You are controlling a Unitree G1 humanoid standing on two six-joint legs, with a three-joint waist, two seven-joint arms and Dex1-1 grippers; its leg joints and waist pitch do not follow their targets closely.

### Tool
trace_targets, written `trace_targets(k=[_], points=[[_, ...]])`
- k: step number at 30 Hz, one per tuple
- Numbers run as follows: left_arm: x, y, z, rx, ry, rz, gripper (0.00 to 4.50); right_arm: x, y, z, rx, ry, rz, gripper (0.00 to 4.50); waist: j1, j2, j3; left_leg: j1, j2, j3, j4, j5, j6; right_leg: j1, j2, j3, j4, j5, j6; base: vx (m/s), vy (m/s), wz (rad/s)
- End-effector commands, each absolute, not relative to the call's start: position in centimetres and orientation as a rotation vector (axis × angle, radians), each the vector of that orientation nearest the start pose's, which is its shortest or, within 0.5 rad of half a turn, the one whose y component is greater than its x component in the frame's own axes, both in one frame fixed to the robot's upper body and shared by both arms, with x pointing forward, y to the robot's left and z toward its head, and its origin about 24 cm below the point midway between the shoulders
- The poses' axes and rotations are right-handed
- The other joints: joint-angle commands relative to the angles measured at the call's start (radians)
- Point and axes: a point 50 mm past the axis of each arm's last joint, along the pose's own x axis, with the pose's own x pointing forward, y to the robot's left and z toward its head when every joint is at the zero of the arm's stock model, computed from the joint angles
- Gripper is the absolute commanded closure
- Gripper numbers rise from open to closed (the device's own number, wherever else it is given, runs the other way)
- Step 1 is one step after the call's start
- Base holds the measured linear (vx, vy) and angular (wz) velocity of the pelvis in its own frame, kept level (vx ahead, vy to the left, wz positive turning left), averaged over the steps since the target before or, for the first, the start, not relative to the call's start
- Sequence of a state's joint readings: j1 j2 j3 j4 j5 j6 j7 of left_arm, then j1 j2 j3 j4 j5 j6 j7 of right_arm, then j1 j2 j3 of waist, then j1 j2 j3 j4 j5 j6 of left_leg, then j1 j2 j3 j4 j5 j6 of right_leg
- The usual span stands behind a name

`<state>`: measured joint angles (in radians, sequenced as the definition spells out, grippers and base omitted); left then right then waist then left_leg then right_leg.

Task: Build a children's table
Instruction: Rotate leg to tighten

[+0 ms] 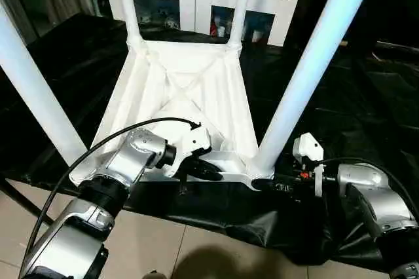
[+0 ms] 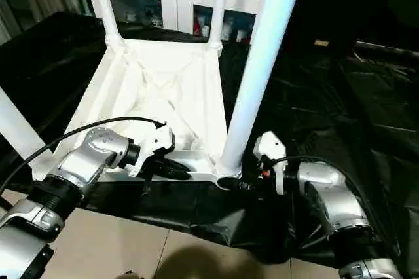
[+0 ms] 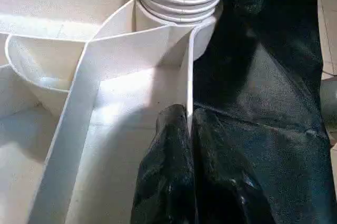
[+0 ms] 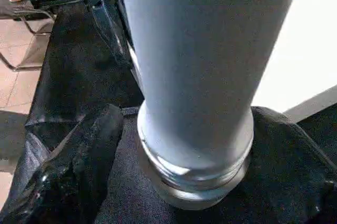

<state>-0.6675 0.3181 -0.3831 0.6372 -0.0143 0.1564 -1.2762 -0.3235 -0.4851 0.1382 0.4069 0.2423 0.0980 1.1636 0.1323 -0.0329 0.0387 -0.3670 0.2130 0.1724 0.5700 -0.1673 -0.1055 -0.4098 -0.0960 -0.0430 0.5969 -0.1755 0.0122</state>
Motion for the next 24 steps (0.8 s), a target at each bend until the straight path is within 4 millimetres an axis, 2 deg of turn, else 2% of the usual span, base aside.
trace_targets(k=[1, 3, 5, 7, 9, 16, 17, 20, 22, 23, 24], points=[[31.4, 9.2, 5.7, 0.32, 0.454, -1.545, 4.5, 28.1, -18.7, 4.3, -0.133, 0.344, 1.187, 1.04, -0.001, -0.025, -0.058, 0.003, 0.009, 0.013, -0.055, -0.154, 0.108, 0.054, -0.034, 0.022, -0.051, -0.138, -0.217, 0.0, 0.0, 0.0], [31.4, 9.3, 5.7, 0.32, 0.455, -1.544, 4.5, 28.0, -18.7, 4.2, -0.13, 0.355, 1.197, 1.12, 0.001, -0.025, -0.059, 0.003, 0.009, 0.014, -0.054, -0.152, 0.11, 0.054, -0.033, 0.022, -0.051, -0.131, -0.22, 0.0, 0.0, 0.0], [31.3, 9.3, 5.7, 0.321, 0.459, -1.545, 4.5, 28.1, -18.8, 4.1, -0.126, 0.356, 1.196, 1.43, 0.003, -0.025, -0.059, 0.004, 0.009, 0.014, -0.053, -0.15, 0.111, 0.055, -0.033, 0.022, -0.05, -0.128, -0.221, 0.0, 0.0, 0.0], [31.3, 9.4, 5.6, 0.319, 0.465, -1.548, 4.5, 28.2, -18.8, 4.2, -0.117, 0.347, 1.188, 1.46, 0.004, -0.025, -0.06, 0.003, 0.009, 0.014, -0.053, -0.147, 0.112, 0.055, -0.033, 0.021, -0.049, -0.123, -0.225, 0.0, 0.0, 0.0], [31.3, 9.5, 5.6, 0.317, 0.469, -1.549, 4.5, 28.3, -18.8, 4.2, -0.111, 0.345, 1.189, 1.74, 0.005, -0.023, -0.059, 0.003, 0.009, 0.013, -0.053, -0.148, 0.11, 0.055, -0.032, 0.021, -0.048, -0.123, -0.227, 0.0, 0.0, 0.0], [31.2, 9.9, 5.5, 0.315, 0.493, -1.56, 4.5, 28.2, -18.6, 4.1, -0.086, 0.344, 1.195, 1.8, 0.005, -0.023, -0.06, 0.004, 0.009, 0.013, -0.052, -0.146, 0.11, 0.055, -0.032, 0.021, -0.046, -0.113, -0.23, 0.0, 0.0, 0.0], [31.1, 10.0, 5.4, 0.314, 0.503, -1.562, 4.5, 28.1, -18.5, 3.9, -0.071, 0.338, 1.18, 1.8, 0.005, -0.02, -0.06, 0.004, 0.009, 0.013, -0.052, -0.152, 0.107, 0.054, -0.032, 0.021, -0.047, -0.118, -0.231, 0.0, 0.0, 0.0], [31.2, 9.8, 5.1, 0.299, 0.501, -1.533, 4.5, 28.5, -18.6, 3.4, -0.075, 0.324, 1.084, 1.81, 0.002, -0.02, -0.058, 0.004, 0.009, 0.013, -0.055, -0.17, 0.093, 0.052, -0.033, 0.022, -0.051, -0.149, -0.225, 0.0, 0.0, 0.0], [31.6, 9.4, 4.8, 0.292, 0.499, -1.467, 4.5, 28.9, -18.6, 2.8, -0.055, 0.315, 0.976, 1.81, -0.003, -0.025, -0.055, 0.003, 0.008, 0.011, -0.059, -0.201, 0.075, 0.051, -0.034, 0.021, -0.057, -0.21, -0.207, 0.0, 0.0, 0.0], [31.7, 9.2, 4.7, 0.292, 0.496, -1.441, 4.5, 29.1, -18.6, 2.6, -0.042, 0.313, 0.938, 1.81, -0.007, -0.024, -0.053, 0.004, 0.007, 0.009, -0.062, -0.228, 0.06, 0.051, -0.037, 0.02, -0.065, -0.273, -0.191, 0.0, 0.0, 0.0], [32.5, 7.8, 4.3, 0.268, 0.485, -1.298, 4.5, 30.0, -18.0, 1.5, 0.037, 0.294, 0.713, 1.81, -0.014, -0.024, -0.054, 0.004, 0.007, 0.009, -0.062, -0.236, 0.049, 0.05, -0.037, 0.022, -0.065, -0.294, -0.181, 0.0, 0.0, 0.0]])
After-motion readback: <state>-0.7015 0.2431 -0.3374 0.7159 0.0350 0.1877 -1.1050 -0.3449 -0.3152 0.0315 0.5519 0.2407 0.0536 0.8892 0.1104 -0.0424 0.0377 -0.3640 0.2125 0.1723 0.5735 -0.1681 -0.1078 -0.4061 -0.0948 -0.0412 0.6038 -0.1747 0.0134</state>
